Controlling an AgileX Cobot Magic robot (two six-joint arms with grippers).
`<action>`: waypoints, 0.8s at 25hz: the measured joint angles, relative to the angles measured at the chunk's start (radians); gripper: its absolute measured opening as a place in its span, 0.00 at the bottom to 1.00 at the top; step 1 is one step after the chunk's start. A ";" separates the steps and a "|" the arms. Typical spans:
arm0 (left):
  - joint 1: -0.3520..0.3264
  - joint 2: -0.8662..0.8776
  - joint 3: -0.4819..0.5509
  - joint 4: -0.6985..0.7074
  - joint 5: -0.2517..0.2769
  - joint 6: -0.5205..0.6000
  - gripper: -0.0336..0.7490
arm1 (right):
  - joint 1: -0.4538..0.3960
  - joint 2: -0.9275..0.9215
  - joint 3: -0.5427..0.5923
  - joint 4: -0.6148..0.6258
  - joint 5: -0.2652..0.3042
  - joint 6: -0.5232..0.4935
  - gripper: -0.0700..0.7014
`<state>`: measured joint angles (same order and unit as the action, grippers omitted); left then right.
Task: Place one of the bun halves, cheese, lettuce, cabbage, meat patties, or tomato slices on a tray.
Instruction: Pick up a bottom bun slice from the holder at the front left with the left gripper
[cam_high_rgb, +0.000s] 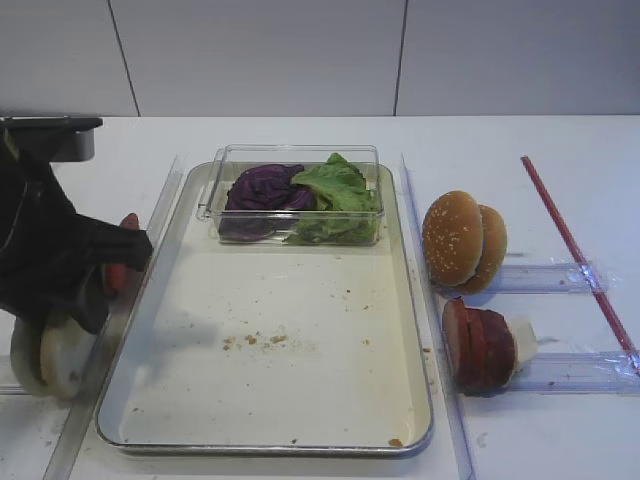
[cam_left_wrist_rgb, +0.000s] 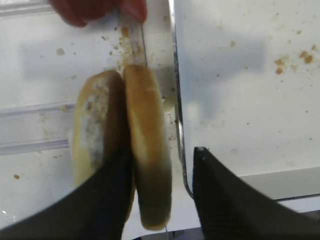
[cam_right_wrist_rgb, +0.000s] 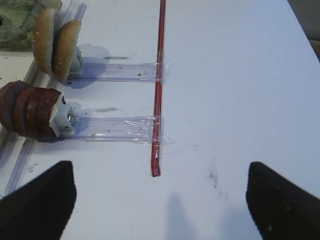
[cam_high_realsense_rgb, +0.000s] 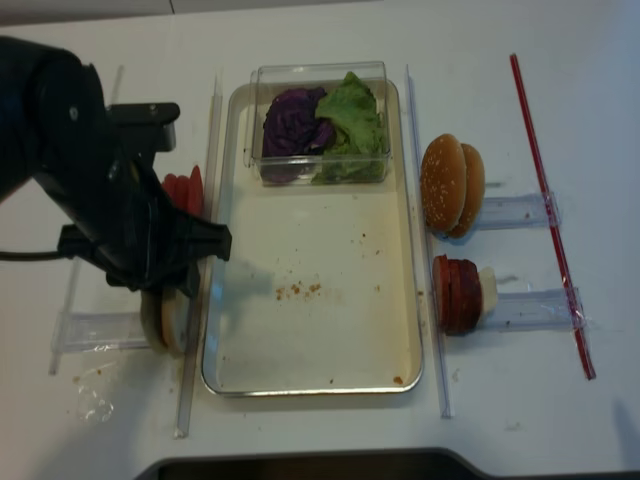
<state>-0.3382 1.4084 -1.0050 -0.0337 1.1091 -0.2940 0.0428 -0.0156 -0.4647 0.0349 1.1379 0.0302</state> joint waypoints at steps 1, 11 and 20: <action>0.000 0.000 0.015 0.000 -0.007 -0.003 0.38 | 0.000 0.000 0.000 0.000 0.000 0.000 0.98; 0.000 0.000 0.035 0.000 -0.055 -0.007 0.38 | 0.000 0.000 0.000 0.000 0.000 0.000 0.98; 0.000 0.000 0.037 0.022 -0.080 -0.029 0.37 | 0.000 0.000 0.000 0.000 0.000 0.000 0.98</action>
<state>-0.3382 1.4084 -0.9678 -0.0121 1.0287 -0.3228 0.0428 -0.0156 -0.4647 0.0349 1.1379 0.0302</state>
